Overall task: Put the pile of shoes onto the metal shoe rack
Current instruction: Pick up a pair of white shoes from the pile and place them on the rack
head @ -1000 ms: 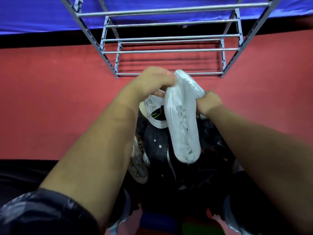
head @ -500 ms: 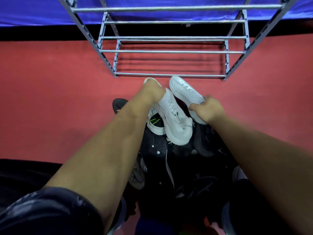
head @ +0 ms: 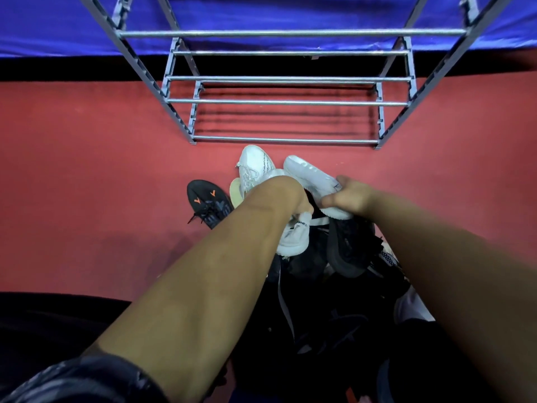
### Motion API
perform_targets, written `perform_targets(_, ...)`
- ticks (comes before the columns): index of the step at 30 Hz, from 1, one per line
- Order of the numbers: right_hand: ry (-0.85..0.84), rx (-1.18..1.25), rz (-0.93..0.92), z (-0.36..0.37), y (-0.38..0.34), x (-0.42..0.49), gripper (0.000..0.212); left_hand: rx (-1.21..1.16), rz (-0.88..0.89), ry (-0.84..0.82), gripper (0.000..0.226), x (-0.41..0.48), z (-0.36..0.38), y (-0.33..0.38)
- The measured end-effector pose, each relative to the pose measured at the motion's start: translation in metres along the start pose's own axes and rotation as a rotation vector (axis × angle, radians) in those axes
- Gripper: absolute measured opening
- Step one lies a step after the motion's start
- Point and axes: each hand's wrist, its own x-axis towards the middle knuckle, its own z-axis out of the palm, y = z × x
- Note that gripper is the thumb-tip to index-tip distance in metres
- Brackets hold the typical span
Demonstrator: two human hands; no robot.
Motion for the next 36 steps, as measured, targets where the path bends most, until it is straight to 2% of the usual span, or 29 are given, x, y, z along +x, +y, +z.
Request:
perform_targets(2, 0.014, -0.093, 0.022, -0.003, -0.003, 0.001, 0.049, 0.066, 0.002, 0.12, 0.026, -0.008, -0.002, 0.006)
perform_targets(3, 0.041, -0.125, 0.037, -0.006, -0.004, 0.003, 0.055, 0.115, 0.017, 0.126, 0.028, -0.016, -0.004, 0.01)
perform_targets(5, 0.099, -0.113, 0.039, -0.009, -0.005, 0.004, 0.059, 0.201, 0.052, 0.028, 0.027, -0.024, -0.005, 0.017)
perform_targets(7, 0.161, -0.026, 0.024, -0.011, -0.002, 0.004, 0.072, 0.245, 0.059, -0.014, 0.027, -0.026, -0.007, 0.014)
perform_targets(11, 0.32, 0.123, -0.033, -0.021, 0.005, 0.008, 0.059, -0.017, 0.034, 0.143, 0.018, -0.017, -0.028, 0.001)
perform_targets(14, 0.42, 0.124, -0.043, -0.032, 0.004, 0.012, 0.082, -0.284, 0.072, 0.352, 0.018, -0.001, -0.046, -0.005)
perform_targets(15, 0.433, 0.1, -0.059, -0.036, 0.005, 0.012, 0.084, -0.384, 0.074, 0.419, 0.019, 0.009, -0.049, -0.008)
perform_targets(17, 0.453, 0.075, -0.088, -0.043, 0.008, 0.012, 0.071, -0.536, 0.067, 0.509, 0.026, 0.031, -0.051, -0.013)
perform_targets(19, 0.489, 0.097, -0.128, -0.049, 0.016, 0.01, 0.054, -0.608, 0.067, 0.586, 0.042, 0.047, -0.049, -0.019)
perform_targets(24, 0.594, 0.169, -0.178, -0.063, 0.023, 0.028, 0.049, -0.616, 0.025, 0.709, 0.067, 0.079, -0.051, -0.015)
perform_targets(26, 0.647, 0.145, -0.255, -0.066, 0.016, 0.043, 0.041, -0.607, 0.037, 0.729, 0.074, 0.093, -0.052, -0.008)
perform_targets(29, 0.705, 0.112, -0.371, -0.067, 0.002, 0.069, 0.029, -0.547, 0.081, 0.778, 0.076, 0.116, -0.057, 0.009)
perform_targets(31, 0.745, 0.098, -0.325, -0.067, -0.003, 0.089, 0.035, -0.567, 0.115, 0.792, 0.076, 0.129, -0.066, 0.02)
perform_targets(34, 0.803, 0.102, -0.245, -0.07, -0.005, 0.117, 0.041, -0.686, 0.194, 0.85, 0.062, 0.146, -0.083, 0.036)
perform_targets(36, 0.827, 0.098, -0.227, -0.075, -0.007, 0.132, 0.044, -0.749, 0.249, 0.906, 0.06, 0.156, -0.09, 0.047)
